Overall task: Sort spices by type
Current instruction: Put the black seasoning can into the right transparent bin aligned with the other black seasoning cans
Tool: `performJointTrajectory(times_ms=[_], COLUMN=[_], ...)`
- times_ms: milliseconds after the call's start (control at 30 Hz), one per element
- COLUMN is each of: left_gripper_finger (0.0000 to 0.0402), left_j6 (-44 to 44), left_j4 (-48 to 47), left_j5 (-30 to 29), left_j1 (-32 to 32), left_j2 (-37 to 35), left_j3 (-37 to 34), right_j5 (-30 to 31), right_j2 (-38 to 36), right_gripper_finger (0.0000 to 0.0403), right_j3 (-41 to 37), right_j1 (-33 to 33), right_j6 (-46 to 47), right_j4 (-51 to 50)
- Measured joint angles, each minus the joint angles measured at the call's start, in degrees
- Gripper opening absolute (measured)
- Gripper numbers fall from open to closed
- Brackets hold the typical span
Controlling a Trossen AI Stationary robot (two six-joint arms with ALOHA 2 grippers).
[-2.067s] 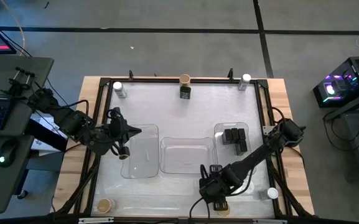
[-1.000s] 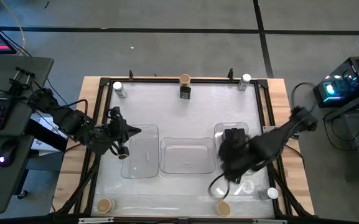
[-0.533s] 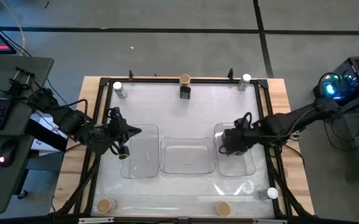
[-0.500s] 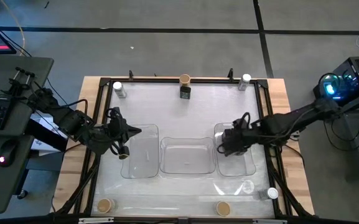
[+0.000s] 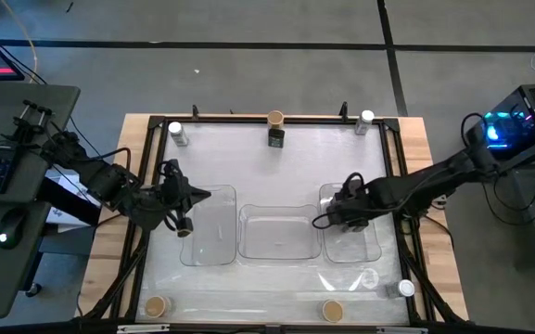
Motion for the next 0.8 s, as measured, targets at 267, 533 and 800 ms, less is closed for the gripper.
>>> performJointTrajectory(times_ms=[267, 533, 800], left_gripper_finger=[0.0000, 0.0000, 0.0000], left_j6=[0.97, 1.06, 1.06], left_j4=[-0.06, -0.17, -0.28], left_j5=[0.04, 0.13, 0.17], left_j1=[1.47, 2.19, 2.19], left_j2=[0.02, 0.04, 0.04], left_j3=[0.00, 0.00, 0.00], right_j5=[-1.08, 0.11, -0.96], right_j2=[5.16, 6.53, 6.44], right_gripper_finger=[0.0126, 0.0128, 0.0210], right_j3=[0.00, 0.00, 0.00], right_j1=[-1.73, -2.58, -2.51], right_j6=[2.36, 3.28, 2.91], right_j4=[-1.60, -1.88, -2.60])
